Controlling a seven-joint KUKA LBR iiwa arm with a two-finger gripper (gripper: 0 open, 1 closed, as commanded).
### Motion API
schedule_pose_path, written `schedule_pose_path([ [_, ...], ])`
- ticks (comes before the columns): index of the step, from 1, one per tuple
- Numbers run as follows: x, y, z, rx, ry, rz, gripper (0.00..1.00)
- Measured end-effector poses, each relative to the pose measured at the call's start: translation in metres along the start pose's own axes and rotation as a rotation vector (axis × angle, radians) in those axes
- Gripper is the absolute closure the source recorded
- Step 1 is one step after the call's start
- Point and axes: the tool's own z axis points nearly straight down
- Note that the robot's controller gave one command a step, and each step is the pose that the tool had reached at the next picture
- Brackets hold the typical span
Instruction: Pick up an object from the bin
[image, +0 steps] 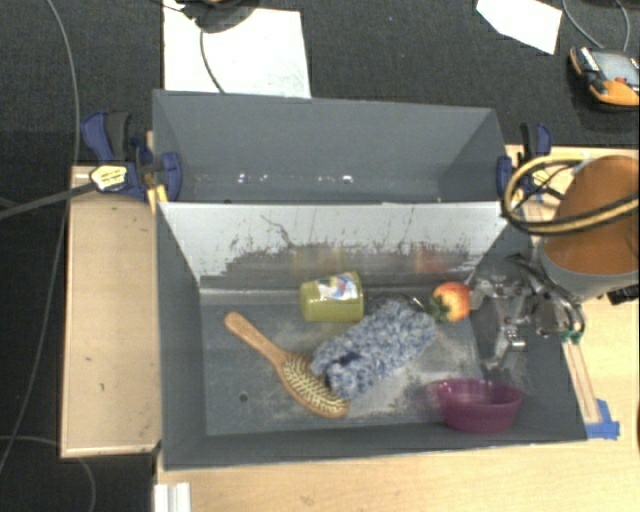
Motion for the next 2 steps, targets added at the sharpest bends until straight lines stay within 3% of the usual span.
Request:
schedule_pose_path([
  [1,-0.002,0.000,-0.004,0.002,-0.007,-0.007,0.00],
  [2,0.006,0.113,0.069,-0.003,-0.004,-0.069,0.00],
])
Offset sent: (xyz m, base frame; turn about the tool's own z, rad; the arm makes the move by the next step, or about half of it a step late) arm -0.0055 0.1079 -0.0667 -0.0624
